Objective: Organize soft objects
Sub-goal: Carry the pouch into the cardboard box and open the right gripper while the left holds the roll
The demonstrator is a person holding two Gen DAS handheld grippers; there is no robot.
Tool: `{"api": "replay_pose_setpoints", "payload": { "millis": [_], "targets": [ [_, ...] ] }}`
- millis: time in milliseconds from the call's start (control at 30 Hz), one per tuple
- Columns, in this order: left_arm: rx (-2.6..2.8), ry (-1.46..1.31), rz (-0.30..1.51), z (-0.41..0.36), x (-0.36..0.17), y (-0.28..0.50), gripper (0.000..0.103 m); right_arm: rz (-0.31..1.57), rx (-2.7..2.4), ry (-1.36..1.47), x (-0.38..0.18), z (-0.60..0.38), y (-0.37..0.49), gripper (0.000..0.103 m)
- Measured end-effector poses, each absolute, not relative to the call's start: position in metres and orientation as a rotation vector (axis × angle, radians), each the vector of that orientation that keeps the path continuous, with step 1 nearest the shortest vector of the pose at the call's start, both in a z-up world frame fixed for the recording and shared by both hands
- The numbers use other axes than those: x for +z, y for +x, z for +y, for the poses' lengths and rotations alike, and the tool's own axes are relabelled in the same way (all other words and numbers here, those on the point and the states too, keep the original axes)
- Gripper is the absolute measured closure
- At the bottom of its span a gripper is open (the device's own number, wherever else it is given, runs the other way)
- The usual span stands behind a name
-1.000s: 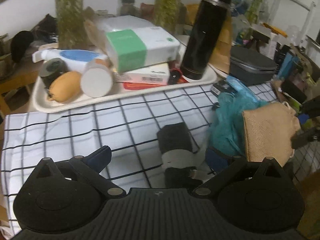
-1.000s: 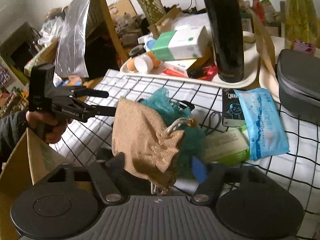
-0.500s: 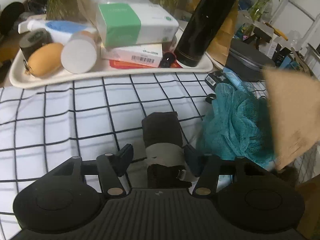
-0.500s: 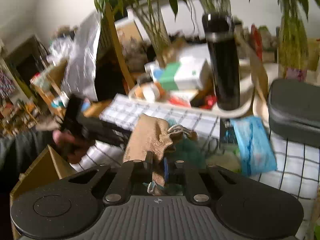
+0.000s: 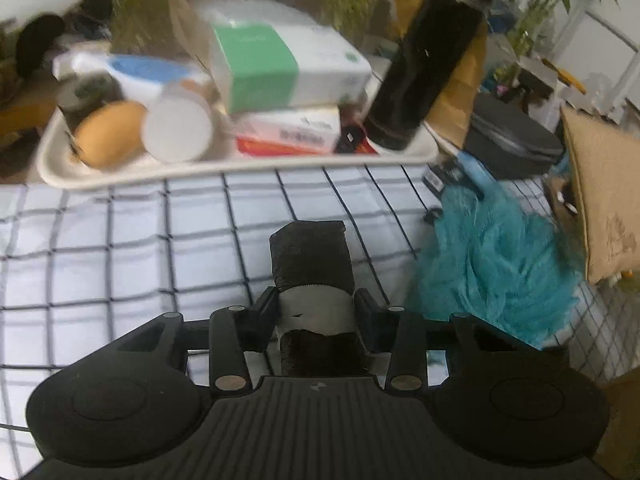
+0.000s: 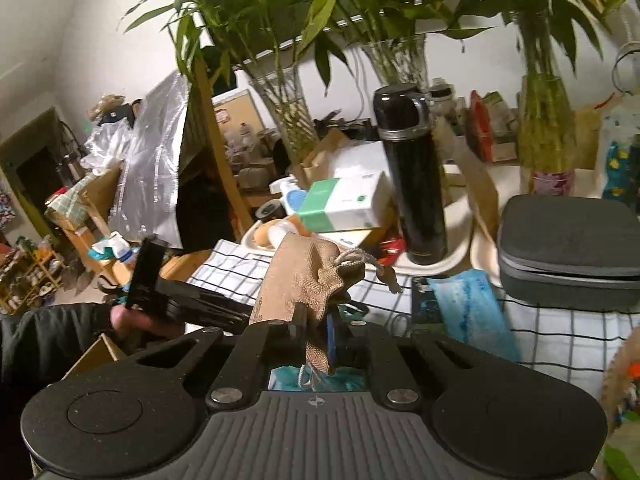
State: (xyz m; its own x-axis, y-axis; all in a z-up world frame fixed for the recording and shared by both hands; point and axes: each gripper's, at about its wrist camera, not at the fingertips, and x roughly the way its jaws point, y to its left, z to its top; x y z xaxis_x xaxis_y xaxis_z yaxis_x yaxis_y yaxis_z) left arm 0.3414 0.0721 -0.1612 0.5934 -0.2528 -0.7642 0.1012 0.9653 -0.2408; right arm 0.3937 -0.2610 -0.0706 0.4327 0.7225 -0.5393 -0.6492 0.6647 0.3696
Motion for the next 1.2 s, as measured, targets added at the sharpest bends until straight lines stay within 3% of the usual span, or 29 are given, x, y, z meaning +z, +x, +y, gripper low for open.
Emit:
{"api": "replay_pose_setpoints", "payload": {
  "millis": [400,1200],
  "targets": [
    [-0.103,-0.064,0.745,0.073,-0.108,0.311,0.063,0.718,0.684,0.049,-0.060,-0.270,0.366,0.092],
    [-0.141,-0.011,0.625,0.043,0.021,0.187,0.063,0.646,0.637,-0.045,0.022,-0.275,0.249,0.092]
  ]
}}
